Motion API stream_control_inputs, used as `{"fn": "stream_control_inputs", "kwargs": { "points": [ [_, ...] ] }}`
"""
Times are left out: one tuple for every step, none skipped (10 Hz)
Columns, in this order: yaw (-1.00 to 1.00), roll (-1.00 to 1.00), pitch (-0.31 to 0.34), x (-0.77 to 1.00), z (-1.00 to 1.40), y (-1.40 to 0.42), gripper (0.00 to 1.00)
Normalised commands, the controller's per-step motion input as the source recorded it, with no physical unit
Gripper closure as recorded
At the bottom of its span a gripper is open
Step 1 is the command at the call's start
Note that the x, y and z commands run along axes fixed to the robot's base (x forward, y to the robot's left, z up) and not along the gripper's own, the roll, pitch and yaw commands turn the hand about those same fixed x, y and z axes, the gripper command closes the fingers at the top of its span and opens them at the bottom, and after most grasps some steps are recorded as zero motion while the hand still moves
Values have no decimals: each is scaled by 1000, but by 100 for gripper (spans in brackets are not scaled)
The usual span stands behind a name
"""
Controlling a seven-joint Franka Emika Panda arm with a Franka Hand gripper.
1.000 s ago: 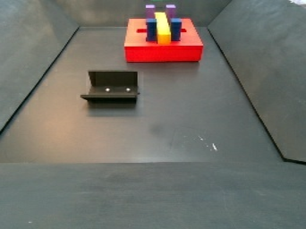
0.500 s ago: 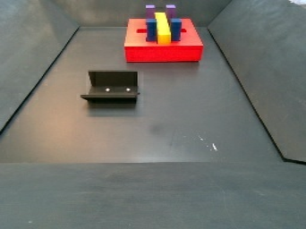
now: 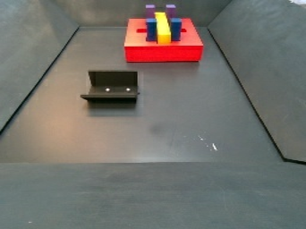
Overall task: Pick up the green object. Move up. Move to above the board. Insert the green object.
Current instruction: Insert the green object.
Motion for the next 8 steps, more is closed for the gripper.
{"fn": "stream_control_inputs", "kwargs": {
  "points": [
    [-34, -81, -50, 0, -343, -51, 100],
    [0, 183, -60, 174, -829, -414, 100],
    [0, 154, -51, 311, -931, -491, 100],
    [0, 137, -67, 326, -946, -514, 100],
    [29, 144, -64, 340, -923, -466, 100],
    [9, 170, -39, 380, -883, -331, 100],
    [0, 179, 0, 289, -777, -117, 100],
    [94, 0, -31, 0, -754, 0, 100]
  ]
}}
